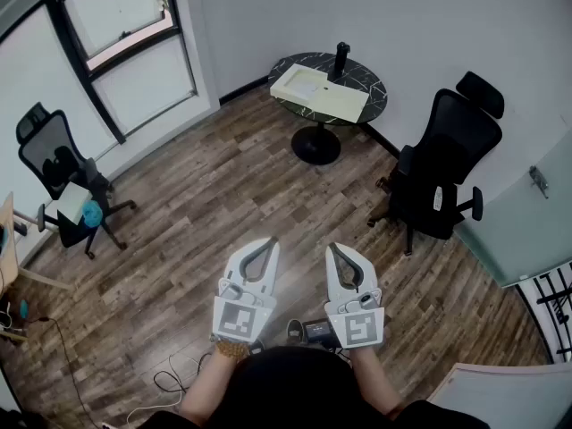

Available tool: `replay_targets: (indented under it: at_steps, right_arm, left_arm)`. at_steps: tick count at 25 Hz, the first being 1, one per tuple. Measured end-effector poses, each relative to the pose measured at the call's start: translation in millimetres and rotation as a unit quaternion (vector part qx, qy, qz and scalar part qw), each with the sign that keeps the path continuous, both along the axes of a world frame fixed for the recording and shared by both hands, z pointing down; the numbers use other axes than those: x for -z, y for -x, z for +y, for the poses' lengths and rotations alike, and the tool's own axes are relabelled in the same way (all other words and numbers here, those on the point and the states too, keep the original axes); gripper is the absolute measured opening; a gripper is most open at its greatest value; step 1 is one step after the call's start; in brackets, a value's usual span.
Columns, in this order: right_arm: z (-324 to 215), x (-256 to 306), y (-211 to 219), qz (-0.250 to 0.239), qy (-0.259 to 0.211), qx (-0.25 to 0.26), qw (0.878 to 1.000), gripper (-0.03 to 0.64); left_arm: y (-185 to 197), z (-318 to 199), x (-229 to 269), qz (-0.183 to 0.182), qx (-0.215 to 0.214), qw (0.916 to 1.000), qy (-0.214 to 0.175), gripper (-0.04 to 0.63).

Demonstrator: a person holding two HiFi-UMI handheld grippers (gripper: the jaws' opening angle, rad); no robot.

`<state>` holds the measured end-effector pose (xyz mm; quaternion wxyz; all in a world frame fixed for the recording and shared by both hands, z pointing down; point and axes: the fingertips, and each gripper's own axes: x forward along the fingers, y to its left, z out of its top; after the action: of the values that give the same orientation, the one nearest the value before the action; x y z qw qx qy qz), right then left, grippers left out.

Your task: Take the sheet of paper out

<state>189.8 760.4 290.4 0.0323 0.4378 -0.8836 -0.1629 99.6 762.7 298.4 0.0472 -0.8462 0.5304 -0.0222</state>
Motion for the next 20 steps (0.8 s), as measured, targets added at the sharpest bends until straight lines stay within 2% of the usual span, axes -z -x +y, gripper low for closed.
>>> replay_targets:
  at_steps: [6,13,20]
  right_arm:
    - [-25.3,-16.0,-33.5,-0.002,0.021,-0.013,1.000,-0.003]
    - [-47.5,-24.4,-55.4,0.017,0.023,0.025,0.999,-0.003]
    - [-67.0,-32.6,-70.1,0.008,0.034,0.041,0.999,-0.003]
  left_arm:
    - [-28.3,-20.6,-8.3,0.003,0.005,0.9999,0.010,-0.006]
    - [-62.9,-47.3,-15.4,-0.002,0.014,0.9998,0.013,-0.006]
    - [-80.3,-61.2,-20.6,-0.011,0.018,0.9996,0.017,-0.006]
